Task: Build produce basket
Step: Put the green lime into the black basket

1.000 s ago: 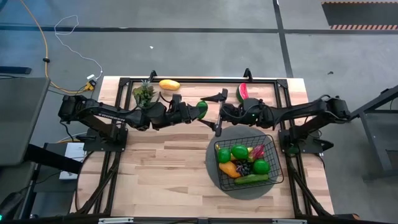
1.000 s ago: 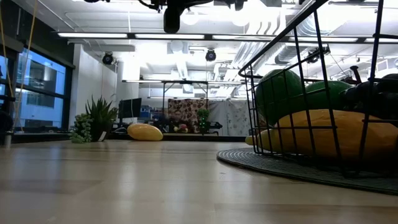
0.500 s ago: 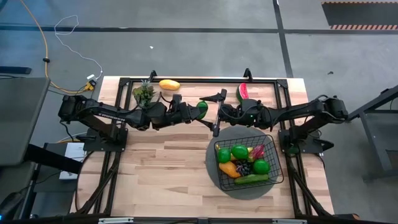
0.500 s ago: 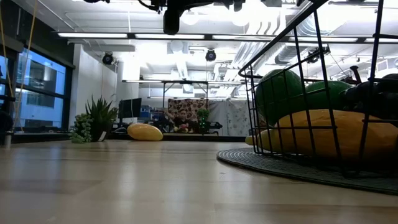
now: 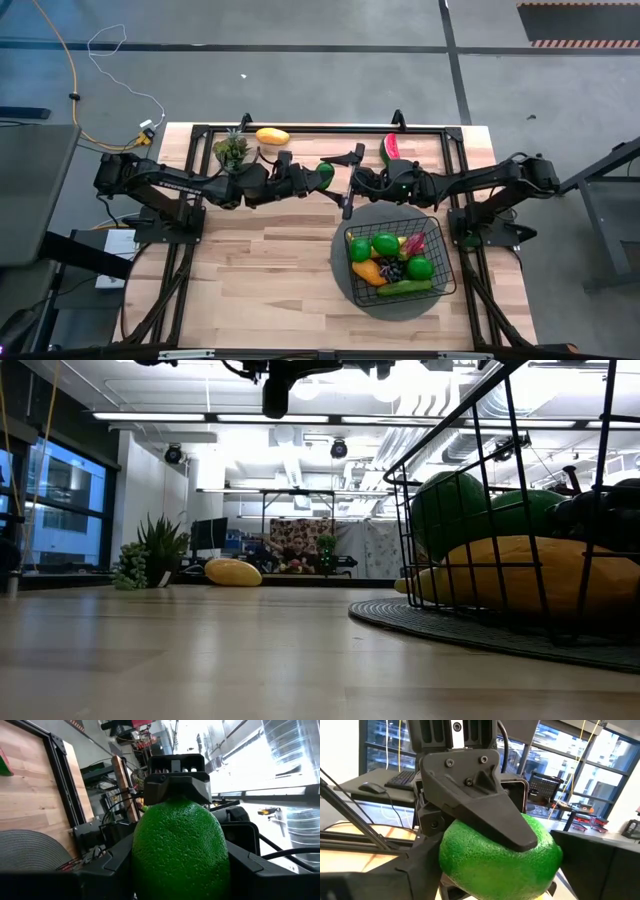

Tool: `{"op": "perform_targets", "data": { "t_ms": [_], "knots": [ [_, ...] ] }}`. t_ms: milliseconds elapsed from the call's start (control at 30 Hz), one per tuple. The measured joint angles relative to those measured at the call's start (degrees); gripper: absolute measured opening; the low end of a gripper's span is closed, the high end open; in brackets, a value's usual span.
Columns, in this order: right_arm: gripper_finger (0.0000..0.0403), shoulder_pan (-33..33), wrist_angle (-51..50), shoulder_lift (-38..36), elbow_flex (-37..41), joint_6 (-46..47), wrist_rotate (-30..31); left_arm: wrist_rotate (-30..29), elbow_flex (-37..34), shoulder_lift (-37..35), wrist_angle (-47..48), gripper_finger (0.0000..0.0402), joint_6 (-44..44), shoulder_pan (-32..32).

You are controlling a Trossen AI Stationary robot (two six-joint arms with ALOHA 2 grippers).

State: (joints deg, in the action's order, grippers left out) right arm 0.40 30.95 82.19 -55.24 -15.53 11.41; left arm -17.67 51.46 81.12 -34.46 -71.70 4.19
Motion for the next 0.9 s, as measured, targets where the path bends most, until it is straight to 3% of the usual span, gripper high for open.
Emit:
{"op": "perform_targets", "data": {
  "t_ms": [300, 700, 900],
  "knots": [
    [0.0302, 0.0, -0.41, -0.02, 0.0, -0.79, 0.46, -0.07, 0.0, 0.06, -0.2, 0.0199, 4.7, 0.33],
    [0.0301, -0.07, -0.04, -0.2, -0.13, 0.22, 0.8, 3.09, 0.0, 0.11, -2.84, 0.0282, 12.8, 0.79],
    [0.0301, -0.09, -1.33, -1.31, -0.09, 0.0, 0.57, 6.2, -0.02, -0.61, -2.67, 0.0296, 14.4, 2.82]
  ]
}}
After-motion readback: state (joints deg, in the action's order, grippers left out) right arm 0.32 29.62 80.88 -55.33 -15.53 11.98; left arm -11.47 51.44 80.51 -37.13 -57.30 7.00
